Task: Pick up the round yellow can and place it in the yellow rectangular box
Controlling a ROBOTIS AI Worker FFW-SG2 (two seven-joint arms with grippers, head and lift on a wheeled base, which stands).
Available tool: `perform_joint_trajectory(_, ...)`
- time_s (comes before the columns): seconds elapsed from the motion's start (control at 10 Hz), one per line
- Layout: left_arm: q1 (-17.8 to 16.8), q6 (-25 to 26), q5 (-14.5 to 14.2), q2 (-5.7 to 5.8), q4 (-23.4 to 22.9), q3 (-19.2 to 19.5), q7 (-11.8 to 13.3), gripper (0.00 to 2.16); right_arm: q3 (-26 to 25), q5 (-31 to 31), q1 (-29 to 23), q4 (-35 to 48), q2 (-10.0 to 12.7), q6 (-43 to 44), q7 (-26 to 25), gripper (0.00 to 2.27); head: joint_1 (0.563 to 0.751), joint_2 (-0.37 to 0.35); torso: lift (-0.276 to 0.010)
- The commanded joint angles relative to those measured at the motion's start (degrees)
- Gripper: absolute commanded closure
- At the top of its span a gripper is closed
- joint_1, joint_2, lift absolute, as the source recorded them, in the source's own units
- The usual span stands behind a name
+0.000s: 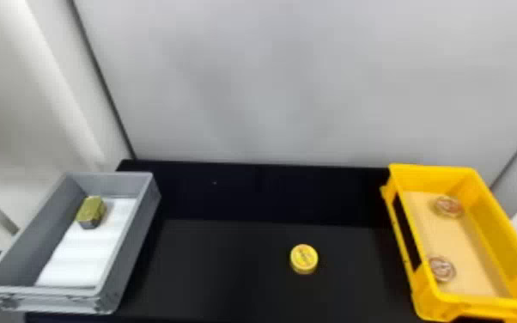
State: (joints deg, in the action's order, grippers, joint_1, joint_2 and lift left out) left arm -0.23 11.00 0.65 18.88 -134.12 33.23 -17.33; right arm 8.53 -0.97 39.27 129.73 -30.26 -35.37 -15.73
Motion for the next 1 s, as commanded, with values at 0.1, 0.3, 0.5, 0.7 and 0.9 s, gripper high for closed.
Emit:
perform_joint_trajectory(0.1,0.1,-0.1,0.5,0.37,0.2,-1.0,-1.8,0.15,0.0,0.3,0.2,0.3,-0.1,-0.3,-0.1,0.07,0.700,0.054,-0.003)
perform_joint_trajectory(0.3,0.1,-0.1,0.5,0.37,0.1,-1.0,-1.9,0.15,-0.1,0.4,0.3,0.4,-0.2,-0.6,-0.1,0.07,0.700,0.054,-0.003)
perform_joint_trajectory(0.5,0.2,-0.1,0.5,0.46,-0.1,-1.1,-1.8,0.14,-0.1,1.8,0.8,0.8,-0.2,-2.4,-0.7,0.08,0.700,0.054,-0.003)
perform_joint_trajectory(0.7,0.3,0.2,0.5,0.55,-0.1,-1.1,-1.8,0.14,0.1,7.2,4.5,2.6,1.8,-19.1,-5.7,0.09,0.700,0.054,-0.003)
perform_joint_trajectory(0.9,0.4,0.6,0.5,0.55,-0.1,-1.1,-1.4,0.14,2.1,8.0,12.3,1.8,6.0,-43.1,-3.7,0.10,0.700,0.054,-0.003)
